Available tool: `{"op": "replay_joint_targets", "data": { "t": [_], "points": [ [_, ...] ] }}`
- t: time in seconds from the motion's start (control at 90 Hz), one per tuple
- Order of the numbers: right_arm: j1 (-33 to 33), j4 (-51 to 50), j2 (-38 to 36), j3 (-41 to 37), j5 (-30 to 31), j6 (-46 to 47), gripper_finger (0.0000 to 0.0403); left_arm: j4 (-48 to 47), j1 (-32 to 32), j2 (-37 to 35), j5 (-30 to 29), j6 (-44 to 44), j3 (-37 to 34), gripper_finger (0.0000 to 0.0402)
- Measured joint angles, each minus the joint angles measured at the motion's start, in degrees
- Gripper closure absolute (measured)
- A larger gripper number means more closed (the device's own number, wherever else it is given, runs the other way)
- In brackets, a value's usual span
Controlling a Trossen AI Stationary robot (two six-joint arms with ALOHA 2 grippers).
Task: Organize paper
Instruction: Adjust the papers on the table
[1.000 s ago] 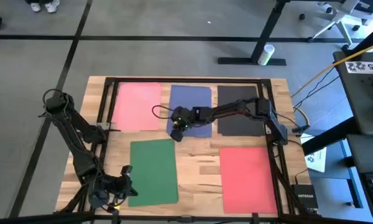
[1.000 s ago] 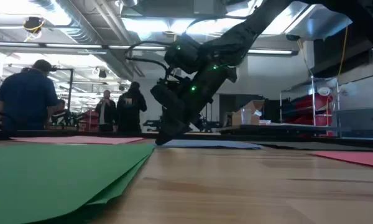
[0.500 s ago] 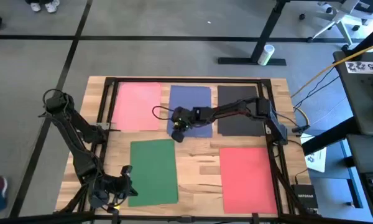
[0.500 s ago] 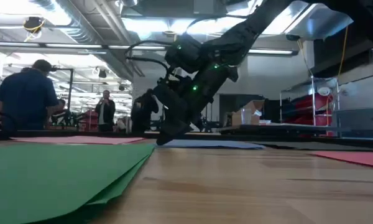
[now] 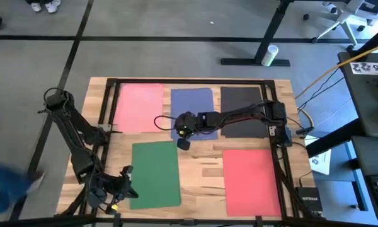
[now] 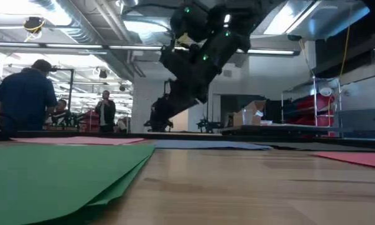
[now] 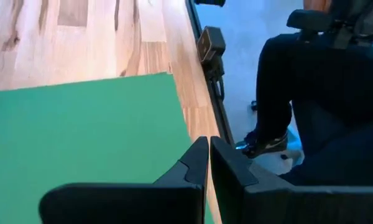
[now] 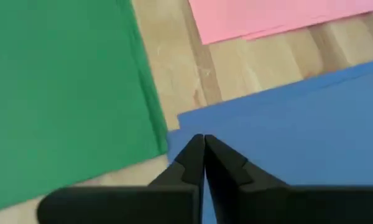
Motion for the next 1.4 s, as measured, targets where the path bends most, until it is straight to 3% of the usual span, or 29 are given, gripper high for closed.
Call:
{"op": "replay_joint_targets", "data": {
  "t": [0.356, 0.656, 0.844, 1.044, 1.4],
  "points": [
    [6.54, -6.35, -8.07, 0.13, 1.25, -5.70, 0.0403, 0.53, -2.21, -4.04, -7.66, 4.23, 0.00, 0.0402],
    [14.95, -12.39, -17.49, -1.47, 6.17, -6.85, 0.0403, 6.40, -3.56, -10.43, -7.36, 13.82, -0.84, 0.0402],
    [18.74, -8.37, -25.32, -9.50, 7.09, -3.81, 0.0403, 9.45, 0.32, -12.99, -2.01, 17.31, -4.35, 0.0402],
    [21.82, 4.36, -35.17, -22.39, 8.52, -0.87, 0.0403, 16.50, 7.82, -15.94, 7.43, 21.34, -10.13, 0.0402],
    [25.44, 18.90, -52.91, -41.21, 17.32, 0.05, 0.0403, 21.24, 20.20, -25.54, 15.09, 28.46, -17.81, 0.0402]
  ]
}}
